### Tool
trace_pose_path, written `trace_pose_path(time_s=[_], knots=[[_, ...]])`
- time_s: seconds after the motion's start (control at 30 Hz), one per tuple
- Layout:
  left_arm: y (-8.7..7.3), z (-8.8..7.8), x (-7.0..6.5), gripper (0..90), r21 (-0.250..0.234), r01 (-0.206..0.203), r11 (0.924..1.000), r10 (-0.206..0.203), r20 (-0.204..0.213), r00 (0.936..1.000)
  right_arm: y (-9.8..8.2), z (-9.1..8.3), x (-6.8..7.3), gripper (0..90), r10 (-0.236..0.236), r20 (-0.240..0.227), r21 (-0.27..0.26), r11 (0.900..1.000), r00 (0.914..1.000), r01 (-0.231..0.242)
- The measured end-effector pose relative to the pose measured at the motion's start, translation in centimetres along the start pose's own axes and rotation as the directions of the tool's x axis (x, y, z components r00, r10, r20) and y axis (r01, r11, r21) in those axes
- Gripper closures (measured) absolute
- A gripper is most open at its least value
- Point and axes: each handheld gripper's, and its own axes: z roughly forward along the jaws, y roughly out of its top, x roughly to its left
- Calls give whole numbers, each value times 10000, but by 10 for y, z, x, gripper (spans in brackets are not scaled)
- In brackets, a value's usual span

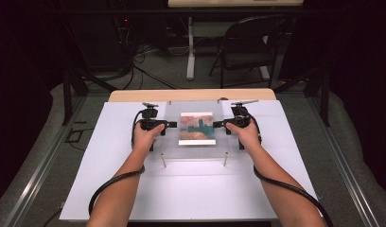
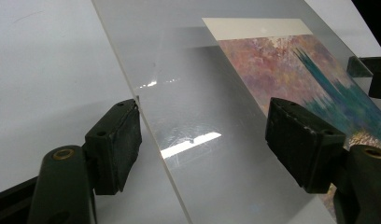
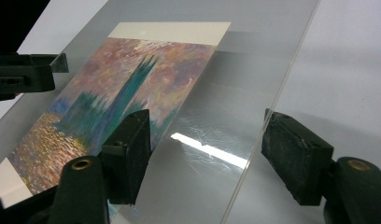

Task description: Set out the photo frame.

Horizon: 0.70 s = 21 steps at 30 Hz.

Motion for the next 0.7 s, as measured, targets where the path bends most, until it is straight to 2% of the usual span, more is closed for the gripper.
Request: trace_pose_path(time_s=[0.07, 0.2, 0.57, 0.7], knots=[[0, -1, 0, 318, -37, 174, 9998, -174, 2, 9998, 0, -1, -1, 351, 92, -21, 4, 10000, 10000, -92], [2, -4, -1, 345, -133, 190, 9997, -191, -27, 9998, 1, -5, 0, 371, 170, -15, 11, 9999, 9999, -170], [5, -17, -6, 393, -394, -98, 9992, 101, 68, 9999, 4, -16, 8, 375, -564, 16, -217, 9982, 9984, 564], [6, -22, -8, 416, -490, -127, 9987, 130, 61, 9999, 5, -21, 11, 387, -688, 45, -252, 9973, 9976, 689]])
